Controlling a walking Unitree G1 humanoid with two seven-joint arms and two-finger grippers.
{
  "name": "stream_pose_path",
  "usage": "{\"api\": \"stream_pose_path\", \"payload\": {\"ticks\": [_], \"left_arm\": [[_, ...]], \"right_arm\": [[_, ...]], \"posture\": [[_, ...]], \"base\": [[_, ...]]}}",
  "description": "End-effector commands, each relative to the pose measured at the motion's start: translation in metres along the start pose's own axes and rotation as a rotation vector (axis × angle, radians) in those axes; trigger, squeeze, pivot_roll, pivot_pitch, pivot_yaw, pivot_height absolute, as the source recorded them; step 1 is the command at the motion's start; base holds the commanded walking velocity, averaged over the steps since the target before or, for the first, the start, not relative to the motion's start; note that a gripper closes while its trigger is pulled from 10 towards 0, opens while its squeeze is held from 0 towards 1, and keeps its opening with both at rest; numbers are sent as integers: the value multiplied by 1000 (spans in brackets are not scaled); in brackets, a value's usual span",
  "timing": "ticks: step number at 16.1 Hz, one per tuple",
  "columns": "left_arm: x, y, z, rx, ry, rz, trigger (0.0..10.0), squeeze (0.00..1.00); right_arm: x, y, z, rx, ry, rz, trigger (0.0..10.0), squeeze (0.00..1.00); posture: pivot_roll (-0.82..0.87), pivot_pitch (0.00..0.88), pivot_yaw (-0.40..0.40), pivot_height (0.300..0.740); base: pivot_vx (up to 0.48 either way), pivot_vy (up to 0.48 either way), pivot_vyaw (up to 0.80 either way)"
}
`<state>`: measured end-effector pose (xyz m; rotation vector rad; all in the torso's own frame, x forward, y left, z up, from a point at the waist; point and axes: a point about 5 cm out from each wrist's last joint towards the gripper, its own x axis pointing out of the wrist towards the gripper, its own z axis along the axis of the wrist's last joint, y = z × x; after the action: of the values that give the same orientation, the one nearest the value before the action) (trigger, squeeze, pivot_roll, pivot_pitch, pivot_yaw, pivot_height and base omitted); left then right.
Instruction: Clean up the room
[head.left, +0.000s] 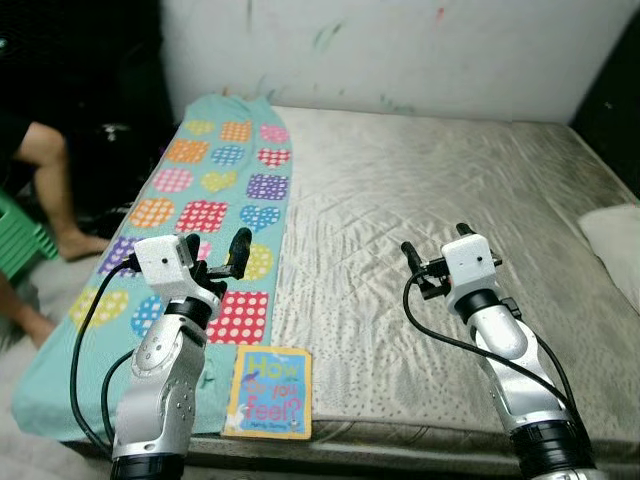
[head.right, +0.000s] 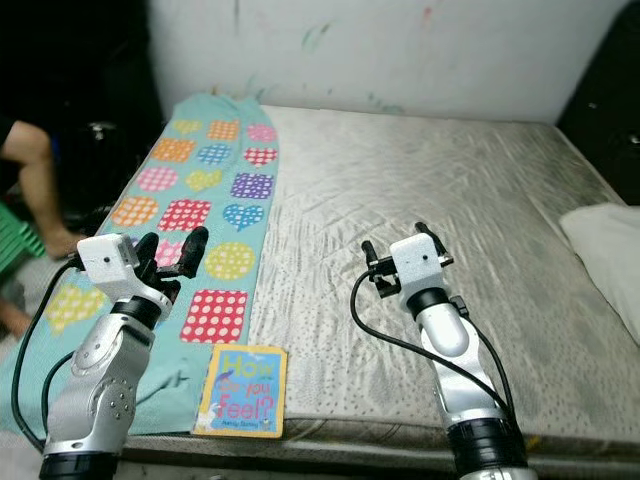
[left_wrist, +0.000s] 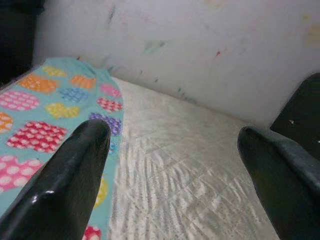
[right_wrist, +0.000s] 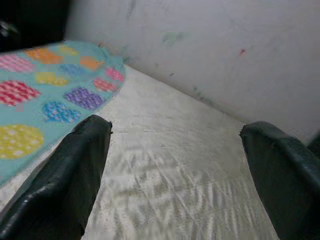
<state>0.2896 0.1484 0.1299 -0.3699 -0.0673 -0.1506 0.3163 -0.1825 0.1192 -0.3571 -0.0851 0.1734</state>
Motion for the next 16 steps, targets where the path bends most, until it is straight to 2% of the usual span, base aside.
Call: {"api": "stream_pose_path", "payload": {"ticks": [1, 10, 14, 16], "left_arm": [[1, -3, -1, 9, 4, -9, 10000, 0], [-3, -1, -3, 10, -1, 7, 10000, 0], [-14, 5, -6, 24, 22, 28, 10000, 0], [-18, 7, -7, 29, 36, 35, 10000, 0]], "right_arm": [[1, 0, -1, 5, 6, 3, 10000, 0], [-1, 0, -2, 3, 8, 16, 10000, 0], [-9, 15, -2, 43, 12, 76, 10000, 0], [-13, 20, -1, 90, 31, 88, 10000, 0]], "posture": [[-83, 67, -14, 740], [-84, 76, -26, 740], [-70, 118, -30, 740], [-68, 143, -30, 740]], "base": [[0, 386, 0], [0, 0, 0], [0, 0, 0], [0, 0, 0]]}}
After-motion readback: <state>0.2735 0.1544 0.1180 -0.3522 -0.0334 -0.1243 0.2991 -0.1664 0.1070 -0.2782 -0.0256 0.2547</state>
